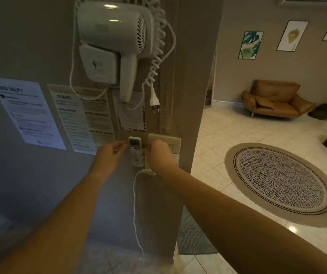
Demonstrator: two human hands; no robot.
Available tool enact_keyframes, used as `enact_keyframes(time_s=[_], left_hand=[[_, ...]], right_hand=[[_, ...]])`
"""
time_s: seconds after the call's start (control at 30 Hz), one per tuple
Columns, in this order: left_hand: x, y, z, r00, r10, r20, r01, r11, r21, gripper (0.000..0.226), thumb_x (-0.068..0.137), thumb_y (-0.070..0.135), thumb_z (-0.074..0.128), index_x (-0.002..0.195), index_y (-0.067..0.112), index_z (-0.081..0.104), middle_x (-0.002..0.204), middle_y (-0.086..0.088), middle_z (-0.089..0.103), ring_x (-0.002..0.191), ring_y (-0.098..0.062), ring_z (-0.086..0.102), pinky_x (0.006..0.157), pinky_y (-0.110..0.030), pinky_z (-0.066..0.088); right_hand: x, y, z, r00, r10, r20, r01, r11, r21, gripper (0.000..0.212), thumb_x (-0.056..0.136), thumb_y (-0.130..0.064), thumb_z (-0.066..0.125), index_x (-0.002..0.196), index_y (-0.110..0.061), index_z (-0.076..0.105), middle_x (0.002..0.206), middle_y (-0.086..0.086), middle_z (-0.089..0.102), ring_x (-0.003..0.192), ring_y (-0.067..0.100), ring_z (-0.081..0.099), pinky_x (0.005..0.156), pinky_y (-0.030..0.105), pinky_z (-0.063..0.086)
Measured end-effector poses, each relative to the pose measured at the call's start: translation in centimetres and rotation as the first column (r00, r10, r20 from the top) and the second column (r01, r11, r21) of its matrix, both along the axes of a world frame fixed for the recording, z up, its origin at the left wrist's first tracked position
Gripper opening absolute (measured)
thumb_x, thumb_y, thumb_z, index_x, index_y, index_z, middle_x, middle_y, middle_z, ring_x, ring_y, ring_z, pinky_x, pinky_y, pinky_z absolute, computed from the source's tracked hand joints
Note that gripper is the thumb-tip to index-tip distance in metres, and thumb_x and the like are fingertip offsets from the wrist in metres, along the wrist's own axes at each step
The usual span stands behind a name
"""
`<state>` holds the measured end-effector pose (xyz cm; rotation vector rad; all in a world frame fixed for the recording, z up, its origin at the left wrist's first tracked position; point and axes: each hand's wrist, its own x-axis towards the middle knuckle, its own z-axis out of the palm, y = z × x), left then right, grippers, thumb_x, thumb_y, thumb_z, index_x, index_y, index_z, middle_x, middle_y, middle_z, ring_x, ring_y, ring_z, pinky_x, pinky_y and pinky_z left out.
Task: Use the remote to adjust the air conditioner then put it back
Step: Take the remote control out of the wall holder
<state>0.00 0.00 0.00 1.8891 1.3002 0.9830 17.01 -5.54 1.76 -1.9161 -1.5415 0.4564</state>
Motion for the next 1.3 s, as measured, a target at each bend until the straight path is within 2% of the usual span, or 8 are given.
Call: enact_keyframes(time_s=[0.1,0.2,0.43,0.7,0.8,0.97,1.2,1.3], left_hand=[[-0.2,1.1,-1.1,0.995,-0.046,0.09,0.05,0.998,-0.041,0.021,0.103,0.03,0.066,0.122,0.029,0.077,0.113,-0.004,0.078,0.109,-0.028,0.073,0.103,-0.051,0.057],[0.1,1.3,-1.2,0.989,-0.049,0.142,0.059,0.996,-0.067,0.02,0.101,0.028,0.07,0.1,0.048,0.073,0.096,0.016,0.079,0.104,-0.026,0.075,0.1,-0.048,0.059],[0.6,2.7,-2.2,0.961,-0.055,0.272,0.082,0.993,-0.088,0.024,0.1,0.018,0.071,0.099,0.042,0.073,0.077,0.037,0.075,0.093,-0.005,0.072,0.098,-0.037,0.06],[0.5,2.6,0.7,0.911,-0.042,0.41,0.072,0.996,-0.059,0.023,0.101,0.02,0.07,0.099,0.042,0.077,0.085,0.024,0.082,0.087,0.003,0.078,0.093,-0.034,0.06],[0.4,1.6,3.2,0.891,-0.037,0.453,0.047,0.999,-0.012,0.019,0.103,0.019,0.068,0.1,0.035,0.078,0.087,0.014,0.084,0.088,-0.008,0.081,0.087,-0.03,0.065],[0.7,-1.8,5.3,0.85,-0.069,0.523,0.089,0.996,-0.014,0.019,0.103,0.018,0.067,0.115,0.007,0.078,0.105,-0.016,0.081,0.093,-0.027,0.082,0.076,-0.034,0.068],[5.2,-8.1,5.6,0.859,-0.15,0.49,0.216,0.973,-0.081,0.016,0.102,0.011,0.068,0.114,0.012,0.079,0.1,-0.004,0.085,0.092,-0.024,0.083,0.076,-0.039,0.068],[9.0,-10.7,5.8,0.851,-0.18,0.494,0.26,0.96,-0.099,0.02,0.101,0.013,0.069,0.119,0.007,0.077,0.105,-0.009,0.083,0.096,-0.029,0.082,0.077,-0.043,0.068]], right_hand=[[-0.3,1.3,-0.8,1.0,-0.013,0.004,0.013,1.0,-0.023,0.025,0.108,-0.01,0.058,0.122,-0.009,0.079,0.116,0.017,0.079,0.106,0.036,0.074,0.09,0.044,0.061],[-0.6,2.2,-1.4,1.0,-0.012,0.006,0.012,1.0,-0.013,0.025,0.109,-0.012,0.057,0.119,-0.009,0.08,0.113,0.016,0.079,0.104,0.035,0.074,0.087,0.042,0.059],[-0.6,3.3,-2.2,0.998,-0.046,-0.046,0.049,0.997,0.057,0.024,0.109,-0.017,0.059,0.108,-0.008,0.081,0.103,0.014,0.08,0.094,0.03,0.075,0.084,0.04,0.06],[-0.9,3.1,0.8,0.995,-0.003,-0.101,0.027,0.973,0.228,0.025,0.11,-0.017,0.059,0.118,-0.009,0.082,0.11,0.015,0.082,0.1,0.032,0.077,0.08,0.034,0.063],[-1.1,2.2,3.0,0.99,0.042,-0.133,0.002,0.947,0.32,0.024,0.11,-0.017,0.06,0.122,-0.007,0.079,0.113,0.014,0.082,0.101,0.028,0.078,0.07,0.013,0.057],[0.0,-0.9,4.8,0.941,0.115,-0.319,0.011,0.93,0.368,0.024,0.108,-0.019,0.064,0.125,-0.007,0.077,0.115,0.009,0.081,0.106,0.021,0.078,0.094,0.036,0.065],[5.8,-8.3,4.8,0.93,0.079,-0.359,0.046,0.944,0.326,0.021,0.108,-0.019,0.065,0.118,-0.01,0.08,0.105,0.002,0.082,0.095,0.014,0.08,0.082,0.026,0.067],[8.9,-12.3,5.2,0.921,0.027,-0.388,0.104,0.945,0.311,0.022,0.109,-0.017,0.064,0.12,-0.006,0.079,0.109,0.008,0.083,0.097,0.019,0.082,0.085,0.033,0.069]])
